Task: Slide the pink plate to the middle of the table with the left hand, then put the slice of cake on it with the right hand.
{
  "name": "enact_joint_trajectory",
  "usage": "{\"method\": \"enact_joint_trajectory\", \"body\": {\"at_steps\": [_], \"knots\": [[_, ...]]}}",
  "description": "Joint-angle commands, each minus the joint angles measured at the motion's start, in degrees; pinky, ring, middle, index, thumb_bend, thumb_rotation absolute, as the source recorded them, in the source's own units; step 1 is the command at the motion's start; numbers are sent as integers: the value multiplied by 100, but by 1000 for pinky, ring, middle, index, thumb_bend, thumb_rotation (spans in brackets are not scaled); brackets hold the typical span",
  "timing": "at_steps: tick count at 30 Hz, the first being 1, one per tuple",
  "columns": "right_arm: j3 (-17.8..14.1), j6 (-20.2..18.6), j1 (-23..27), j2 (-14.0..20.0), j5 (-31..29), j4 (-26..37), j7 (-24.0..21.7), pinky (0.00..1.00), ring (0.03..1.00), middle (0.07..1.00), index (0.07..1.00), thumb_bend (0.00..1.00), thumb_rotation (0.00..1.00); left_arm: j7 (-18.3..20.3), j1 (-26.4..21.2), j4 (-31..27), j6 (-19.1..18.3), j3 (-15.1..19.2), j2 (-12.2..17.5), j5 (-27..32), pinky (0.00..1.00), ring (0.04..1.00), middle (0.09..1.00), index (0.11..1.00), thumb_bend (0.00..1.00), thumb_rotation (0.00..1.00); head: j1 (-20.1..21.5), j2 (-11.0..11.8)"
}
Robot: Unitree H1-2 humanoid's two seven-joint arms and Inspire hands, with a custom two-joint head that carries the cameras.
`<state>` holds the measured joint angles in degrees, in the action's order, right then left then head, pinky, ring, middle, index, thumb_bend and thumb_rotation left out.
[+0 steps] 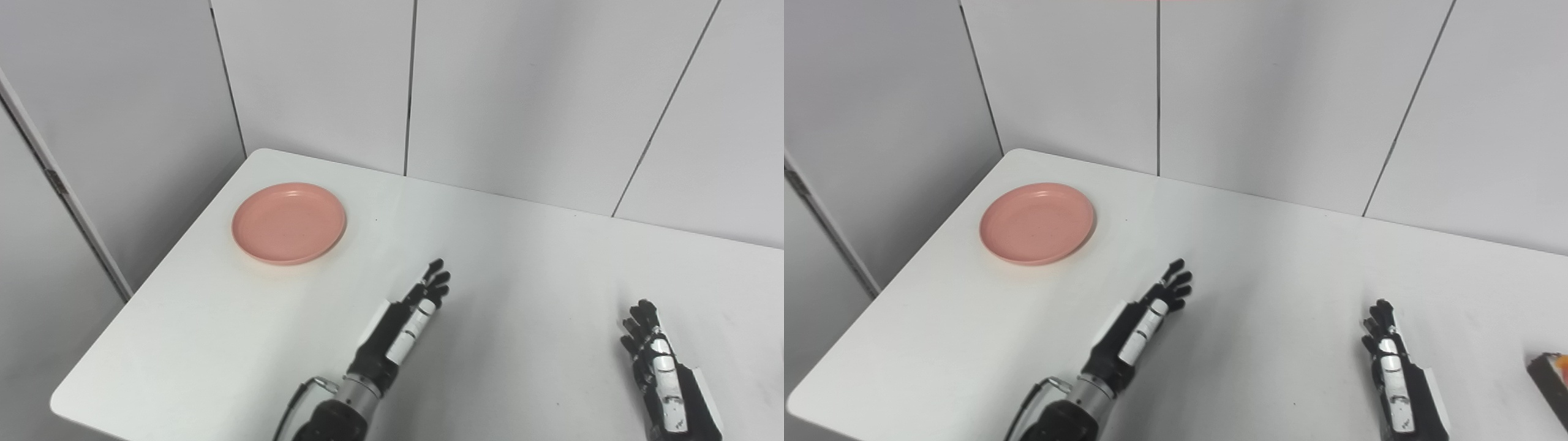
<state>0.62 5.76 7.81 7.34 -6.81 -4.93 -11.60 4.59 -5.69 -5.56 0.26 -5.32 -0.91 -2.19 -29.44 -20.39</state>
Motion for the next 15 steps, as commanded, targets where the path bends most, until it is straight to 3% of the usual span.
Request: {"method": "enact_joint_trajectory", "body": {"at_steps": [1, 10, 15], "knots": [[46, -88, -318, -123, -23, -125, 36, 1000, 1000, 1000, 1000, 378, 1000, 64, -333, -389, -129, 23, 5, 112, 918, 930, 943, 938, 484, 1000, -15, -8], [71, -119, -316, -94, -9, -105, 42, 1000, 1000, 1000, 1000, 365, 1000, 53, -818, -1184, -845, 308, 165, 378, 865, 887, 901, 895, 504, 1000, -59, 6], [70, -36, -311, -71, -26, -166, 5, 1000, 1000, 1000, 1000, 380, 1000, 93, -1026, -1435, -989, 543, 304, 611, 860, 872, 892, 882, 474, 1000, -99, 39]]}}
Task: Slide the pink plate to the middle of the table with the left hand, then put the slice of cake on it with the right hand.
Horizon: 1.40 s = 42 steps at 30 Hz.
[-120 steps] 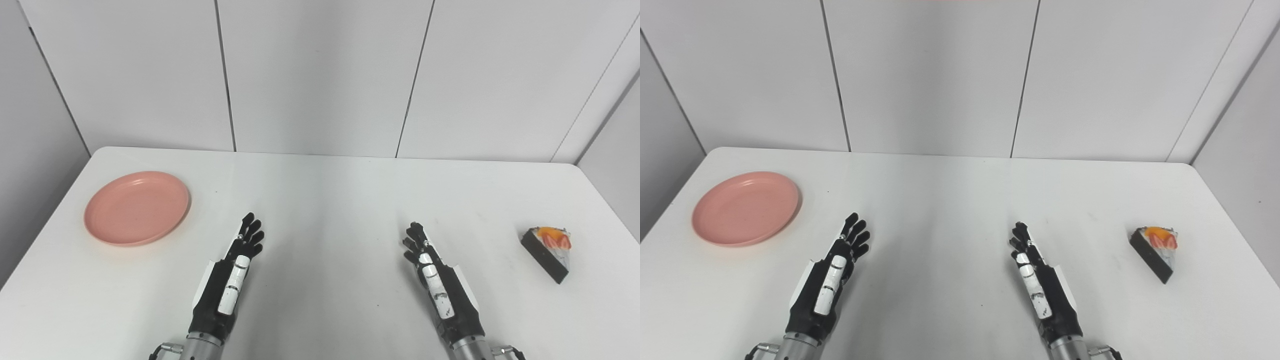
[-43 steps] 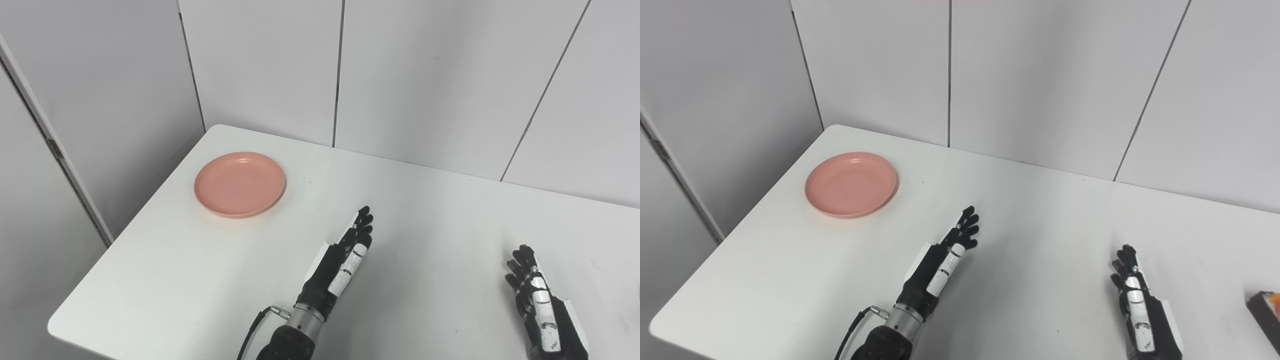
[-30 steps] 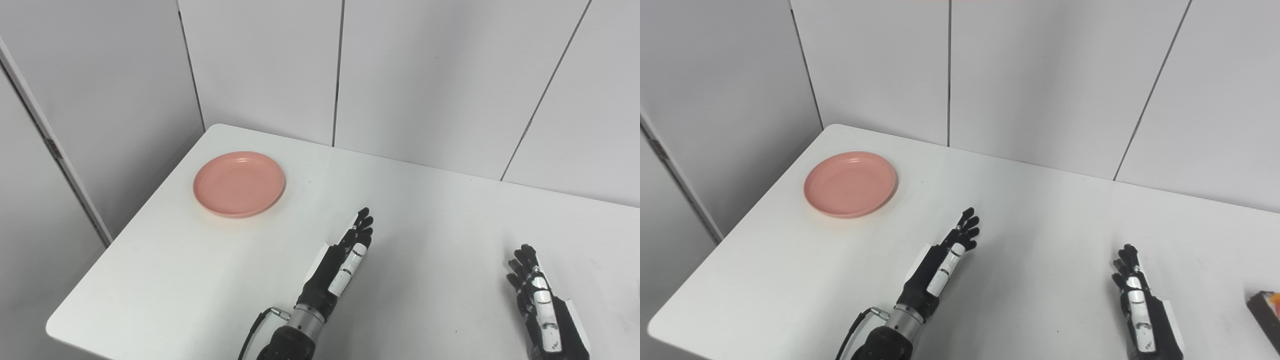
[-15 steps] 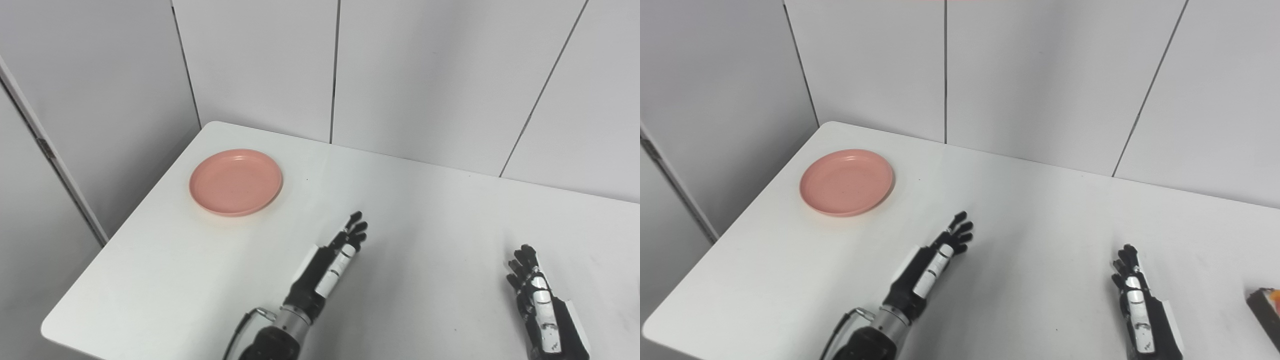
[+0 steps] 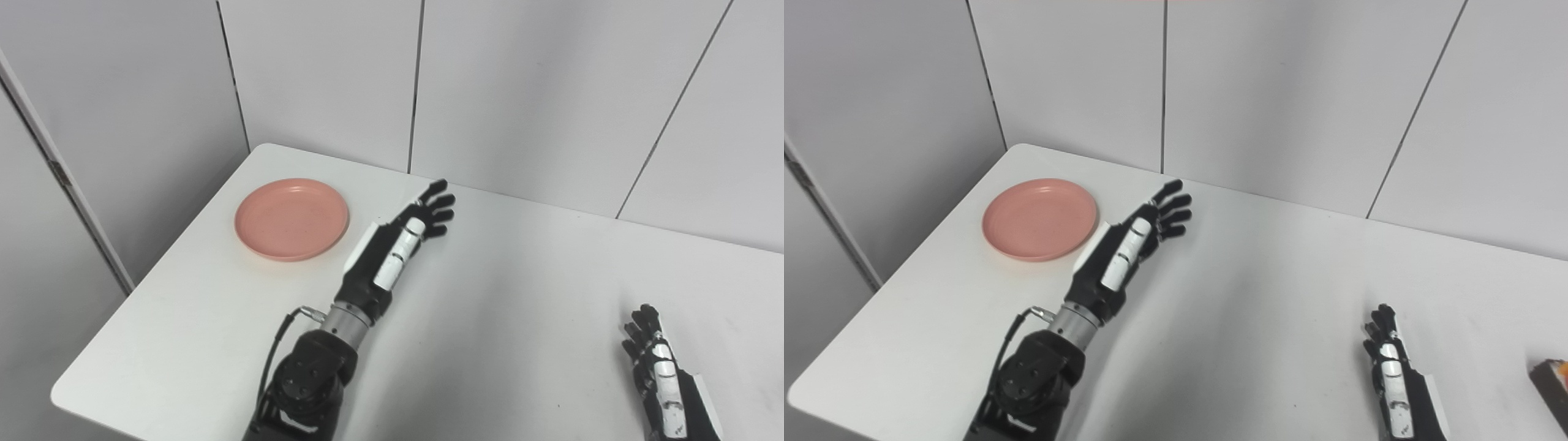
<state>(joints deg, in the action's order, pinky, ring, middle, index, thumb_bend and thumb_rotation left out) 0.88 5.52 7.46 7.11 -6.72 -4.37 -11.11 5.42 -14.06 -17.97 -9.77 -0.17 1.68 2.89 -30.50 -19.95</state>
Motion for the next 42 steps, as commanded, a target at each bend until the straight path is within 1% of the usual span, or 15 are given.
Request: {"method": "enact_joint_trajectory", "body": {"at_steps": [1, 4, 9, 14, 22, 24, 27, 29, 30, 33, 38, 40, 42], "knots": [[45, 0, -272, -41, -42, -243, -57, 1000, 1000, 1000, 1000, 381, 1000, 2, -254, -231, -17, 100, 113, 130, 861, 872, 891, 881, 472, 1000, 3, -1], [46, -2, -265, -32, -40, -268, -60, 1000, 1000, 1000, 1000, 392, 1000, -42, -422, -297, -79, 272, 283, 117, 854, 861, 879, 864, 482, 1000, -1, 13], [46, 27, -266, -16, -51, -294, -79, 1000, 1000, 1000, 1000, 397, 1000, -126, -626, -342, -200, 533, 475, 155, 851, 852, 867, 857, 464, 1000, -12, 34], [58, 3, -292, 7, -61, -250, -101, 1000, 1000, 1000, 1000, 386, 1000, -191, -860, -81, -150, 935, 728, 362, 834, 848, 867, 853, 473, 998, -40, 17], [59, 47, -314, 52, -81, -253, -124, 1000, 1000, 1000, 1000, 379, 1000, -327, -1089, 196, -169, 1269, 1039, 423, 847, 858, 871, 851, 452, 1000, -153, 13], [72, 113, -305, 71, -44, -301, -125, 1000, 1000, 1000, 1000, 395, 1000, -388, -1147, 281, -186, 1339, 1114, 392, 852, 859, 869, 852, 439, 1000, -153, 13], [75, 183, -290, 88, -23, -378, -121, 1000, 1000, 1000, 1000, 409, 1000, -445, -1223, 452, -131, 1517, 1158, 561, 851, 850, 858, 845, 436, 978, -171, 40], [85, 221, -281, 104, -12, -412, -130, 1000, 1000, 1000, 1000, 413, 1000, -519, -1268, 508, -181, 1613, 1219, 584, 836, 847, 860, 846, 429, 980, -171, 40], [91, 230, -283, 111, -20, -414, -144, 1000, 1000, 1000, 1000, 414, 1000, -537, -1284, 537, -207, 1642, 1294, 549, 835, 848, 861, 849, 426, 986, -187, 53], [92, 239, -290, 113, -38, -421, -153, 1000, 1000, 1000, 1000, 415, 1000, -567, -1342, 644, -215, 1765, 1476, 547, 849, 856, 860, 855, 408, 999, -211, 65], [87, 324, -268, 131, -33, -491, -217, 1000, 1000, 1000, 1000, 424, 1000, -627, -1437, 806, -277, 1971, 1672, 680, 837, 851, 857, 852, 406, 1000, -240, 78], [80, 293, -270, 131, -40, -475, -219, 1000, 1000, 1000, 1000, 430, 1000, -678, -1464, 876, -373, 2068, 1768, 683, 830, 849, 853, 848, 402, 1000, -249, 81], [72, 271, -276, 124, -31, -461, -205, 1000, 1000, 1000, 1000, 438, 1000, -673, -1469, 978, -391, 2150, 1869, 720, 837, 852, 858, 851, 403, 1000, -249, 81]]}}
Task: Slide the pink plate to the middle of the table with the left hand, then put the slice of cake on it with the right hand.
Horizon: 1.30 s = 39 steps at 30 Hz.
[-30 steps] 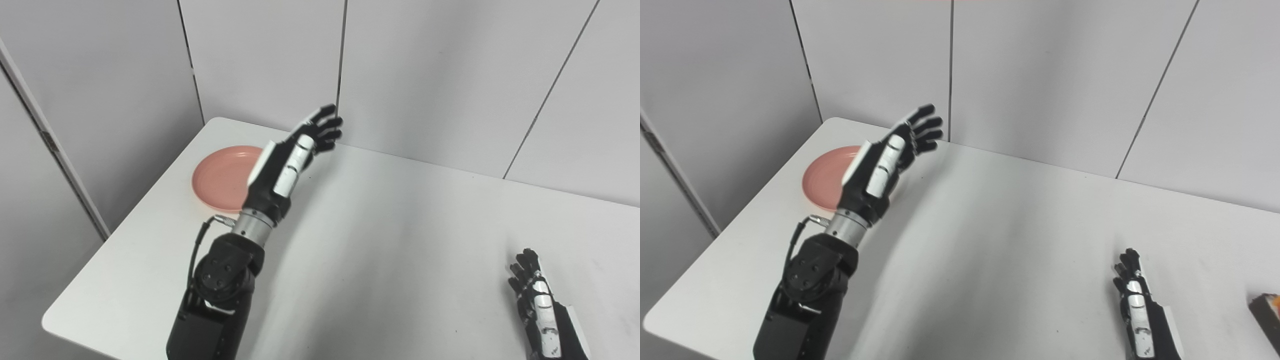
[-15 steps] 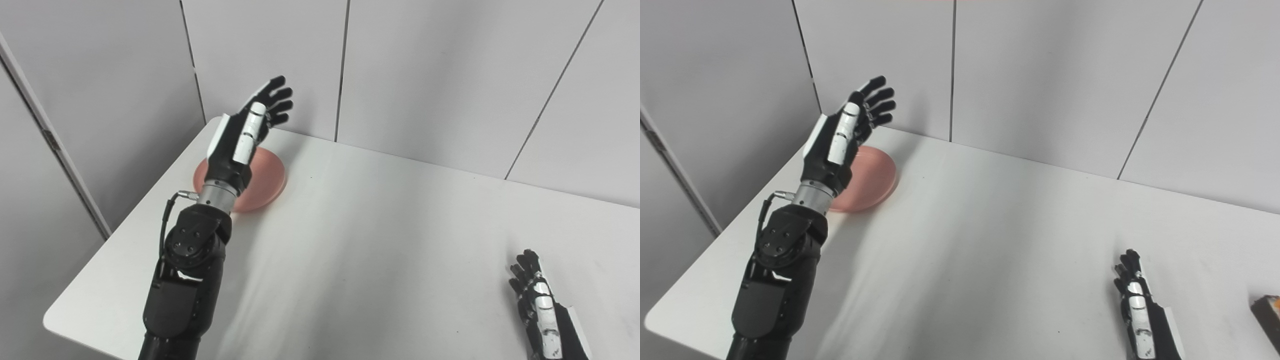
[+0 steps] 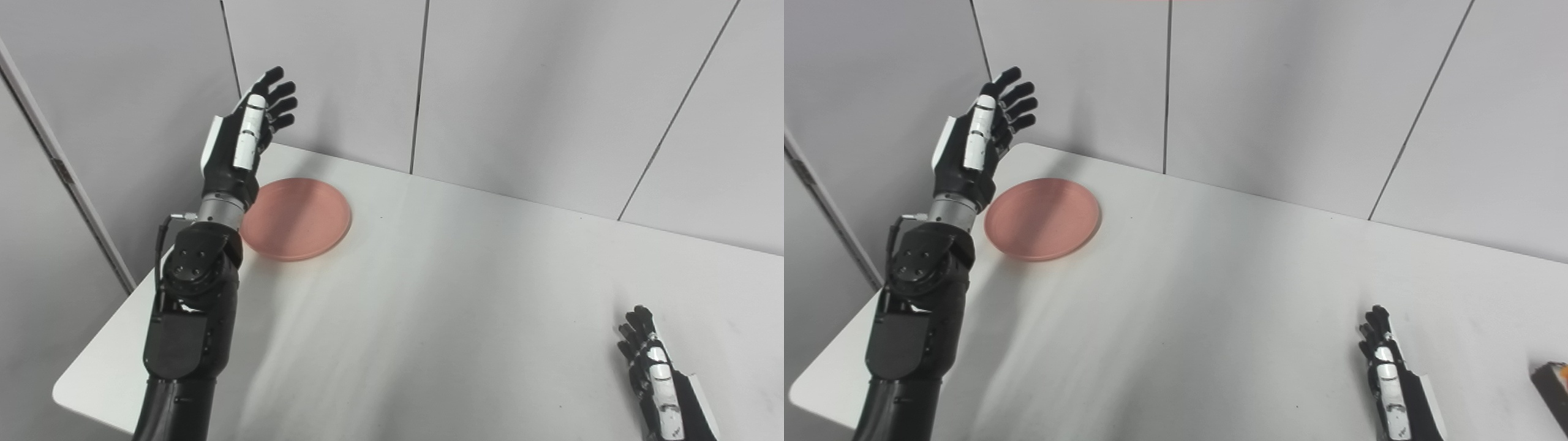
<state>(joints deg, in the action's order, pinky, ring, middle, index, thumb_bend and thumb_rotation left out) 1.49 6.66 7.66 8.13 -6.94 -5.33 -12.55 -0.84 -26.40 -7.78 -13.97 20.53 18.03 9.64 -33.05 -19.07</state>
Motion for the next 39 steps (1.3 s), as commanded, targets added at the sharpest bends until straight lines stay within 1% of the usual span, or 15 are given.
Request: {"method": "enact_joint_trajectory", "body": {"at_steps": [1, 4, 6, 9, 11, 15, 20, 22, 28, 33, 34, 36, 39], "knots": [[13, 134, -299, 23, -3, -340, -58, 1000, 1000, 1000, 1000, 439, 1000, -30, -237, 36, 37, 124, 286, 88, 841, 855, 860, 852, 405, 1000, 6, -7], [10, 102, -317, 29, 24, -272, -32, 1000, 1000, 1000, 1000, 442, 1000, -31, -246, 208, 57, 202, 386, 169, 850, 862, 864, 851, 419, 1000, -14, -9], [-2, 130, -342, 16, 81, -243, 27, 1000, 1000, 1000, 1000, 384, 1000, -16, -267, 332, 101, 284, 426, 272, 875, 867, 869, 855, 419, 1000, -15, -14], [-7, 120, -359, 5, 115, -224, 56, 1000, 1000, 1000, 1000, 356, 1000, 61, -264, 532, 220, 358, 532, 394, 884, 872, 877, 858, 405, 1000, -16, -23], [-3, 101, -373, 8, 158, -204, 70, 1000, 1000, 1000, 1000, 363, 1000, 115, -245, 678, 296, 388, 630, 444, 891, 886, 892, 872, 400, 1000, -16, -23], [-17, 140, -375, 7, 184, -220, 74, 1000, 1000, 1000, 1000, 362, 1000, 110, -235, 828, 337, 420, 722, 466, 894, 895, 899, 879, 391, 1000, -54, -21], [-22, 142, -372, 10, 176, -230, 60, 1000, 1000, 1000, 1000, 369, 1000, 112, -212, 982, 229, 459, 848, 461, 884, 895, 902, 885, 396, 1000, -63, -27], [-21, 147, -373, 11, 190, -231, 68, 1000, 1000, 1000, 1000, 370, 1000, 142, -201, 1038, 227, 461, 892, 470, 894, 908, 915, 898, 398, 1000, -63, -27], [-27, 137, -381, 12, 172, -189, 60, 1000, 1000, 1000, 1000, 369, 1000, 124, -235, 1219, 224, 506, 932, 543, 878, 893, 899, 880, 396, 986, -101, -58], [-28, 123, -386, 14, 176, -180, 58, 1000, 1000, 1000, 1000, 371, 1000, 50, -280, 1415, 197, 511, 959, 518, 856, 878, 882, 859, 383, 959, -101, -58], [-28, 125, -389, 17, 176, -172, 57, 1000, 1000, 1000, 1000, 368, 1000, 43, -281, 1446, 188, 497, 965, 502, 847, 870, 874, 851, 383, 936, -111, -80], [-29, 132, -391, 26, 178, -174, 53, 1000, 1000, 1000, 1000, 368, 1000, 52, -288, 1526, 198, 482, 978, 496, 859, 868, 877, 851, 373, 964, -114, -92], [-37, 99, -391, 25, 195, -174, 76, 1000, 1000, 1000, 1000, 388, 1000, 67, -325, 1672, 232, 500, 966, 541, 880, 876, 888, 868, 370, 980, -125, -102]]}}
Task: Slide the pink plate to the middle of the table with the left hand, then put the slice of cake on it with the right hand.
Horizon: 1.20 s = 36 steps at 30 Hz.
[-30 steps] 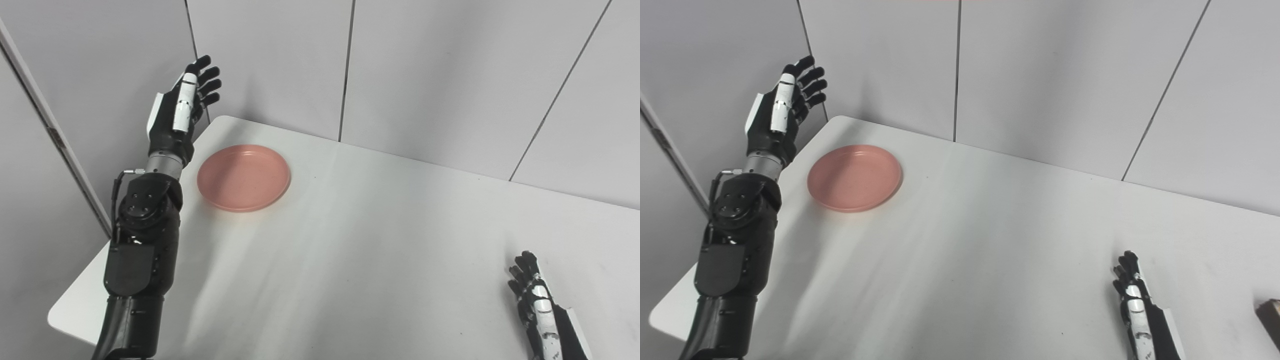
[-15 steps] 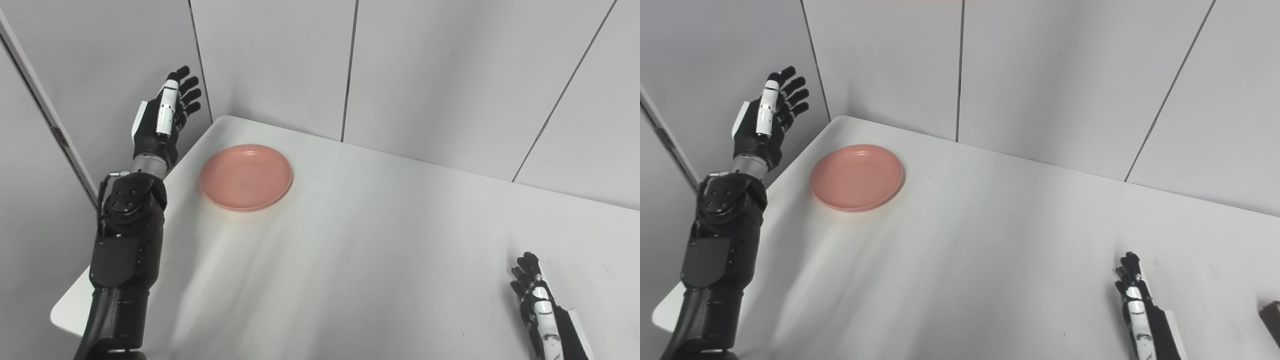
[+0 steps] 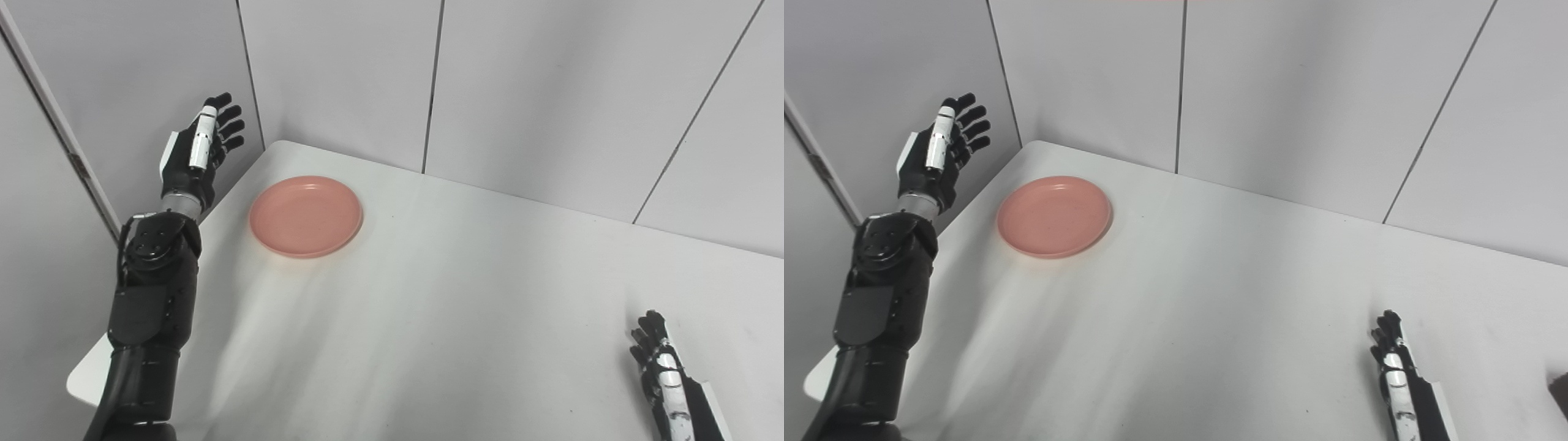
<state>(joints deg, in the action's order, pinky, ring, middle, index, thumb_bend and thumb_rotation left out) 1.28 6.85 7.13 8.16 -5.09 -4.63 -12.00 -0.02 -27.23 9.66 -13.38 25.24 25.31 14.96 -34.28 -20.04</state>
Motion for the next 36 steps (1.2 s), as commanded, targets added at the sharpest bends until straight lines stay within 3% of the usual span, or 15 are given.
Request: {"method": "enact_joint_trajectory", "body": {"at_steps": [1, 12, 36], "knots": [[-16, 61, -342, 21, 13, -234, 25, 1000, 1000, 1000, 1000, 390, 1000, -15, -255, -20, 195, 36, 232, 19, 883, 881, 888, 874, 361, 978, -6, -7], [-9, 102, -348, 33, 0, -233, -3, 1000, 1000, 1000, 1000, 380, 1000, -110, -369, 465, 245, 9, 140, -1, 892, 893, 890, 876, 384, 979, -44, -33], [-35, 60, -362, 66, -25, -190, -19, 1000, 1000, 1000, 1000, 394, 1000, -77, -331, 894, 498, -123, -107, 157, 881, 889, 905, 887, 355, 991, -131, -110]]}}
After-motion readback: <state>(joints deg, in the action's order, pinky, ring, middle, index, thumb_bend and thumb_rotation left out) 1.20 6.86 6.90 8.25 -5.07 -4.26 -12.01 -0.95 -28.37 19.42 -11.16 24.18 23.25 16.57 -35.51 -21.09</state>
